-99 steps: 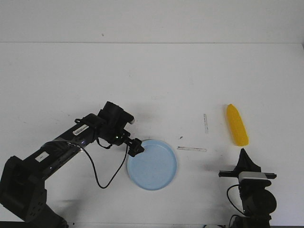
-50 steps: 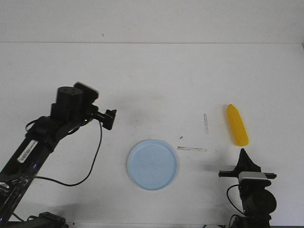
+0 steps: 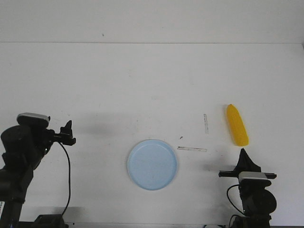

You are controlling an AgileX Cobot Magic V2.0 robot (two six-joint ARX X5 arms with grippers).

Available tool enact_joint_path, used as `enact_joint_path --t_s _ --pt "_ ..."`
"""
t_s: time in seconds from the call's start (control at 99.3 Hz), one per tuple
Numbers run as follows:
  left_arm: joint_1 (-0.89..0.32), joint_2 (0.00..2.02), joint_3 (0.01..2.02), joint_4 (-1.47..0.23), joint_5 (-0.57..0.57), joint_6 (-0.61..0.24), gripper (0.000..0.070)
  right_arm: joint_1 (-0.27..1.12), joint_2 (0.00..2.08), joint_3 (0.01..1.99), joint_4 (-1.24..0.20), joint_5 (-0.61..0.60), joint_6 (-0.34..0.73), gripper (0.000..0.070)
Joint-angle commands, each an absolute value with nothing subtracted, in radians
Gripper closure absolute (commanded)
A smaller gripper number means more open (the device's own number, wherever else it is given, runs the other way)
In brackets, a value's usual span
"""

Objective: Place corn on plate with both arms
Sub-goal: 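Lift the left gripper off the plate and pull it back, then move the right gripper over the yellow corn cob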

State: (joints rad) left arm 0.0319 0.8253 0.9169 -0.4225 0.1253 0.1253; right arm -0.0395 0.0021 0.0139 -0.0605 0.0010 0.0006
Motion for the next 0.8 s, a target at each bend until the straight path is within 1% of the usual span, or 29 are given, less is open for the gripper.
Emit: enact_joint_path --t_s 0.0,0.04,0.071,0.131,0.222,0.292,0.383,0.433,0.564,0.655,0.786 --pt "0.033 0.783 0.869 -0.390 0.119 0.110 0.0421 -0.039 0.001 0.021 -0.046 0.014 0.011 0.0697" --pt "0.033 0.760 0.839 -0.388 0.109 0.109 0.0499 -0.039 0.001 0.030 -0.045 0.039 0.011 0.0697" --pt "0.033 0.747 0.820 -0.388 0.097 0.100 0.0543 -0.039 0.001 0.041 -0.045 0.059 0.011 0.0697" --pt "0.033 0.730 0.793 -0.389 0.083 0.085 0.0583 -0.039 0.001 0.065 -0.045 0.090 0.010 0.0697" --pt "0.033 0.725 0.776 -0.389 0.070 0.073 0.0606 -0.039 0.002 0.115 -0.045 0.105 0.011 0.0697" --pt "0.032 0.725 0.776 -0.383 0.070 0.073 0.0700 -0.038 0.003 0.171 -0.053 0.104 0.011 0.0697" --pt "0.030 0.725 0.776 -0.344 0.054 0.052 0.0700 -0.038 0.032 0.271 -0.069 0.075 0.011 0.0697" --pt "0.025 0.725 0.776 -0.326 0.022 0.037 0.0700 -0.038 0.065 0.340 -0.078 0.062 0.011 0.0697" --pt "0.005 0.725 0.776 -0.310 -0.036 0.033 0.0700 -0.038 0.233 0.561 -0.117 0.017 0.011 0.0697" --pt "-0.015 0.725 0.776 -0.313 -0.037 0.033 0.0700 -0.038 0.400 0.741 -0.200 -0.022 0.010 0.0697" --pt "-0.048 0.725 0.776 -0.312 -0.037 0.034 0.0700 -0.038 0.658 1.003 -0.382 -0.064 0.007 0.0679"
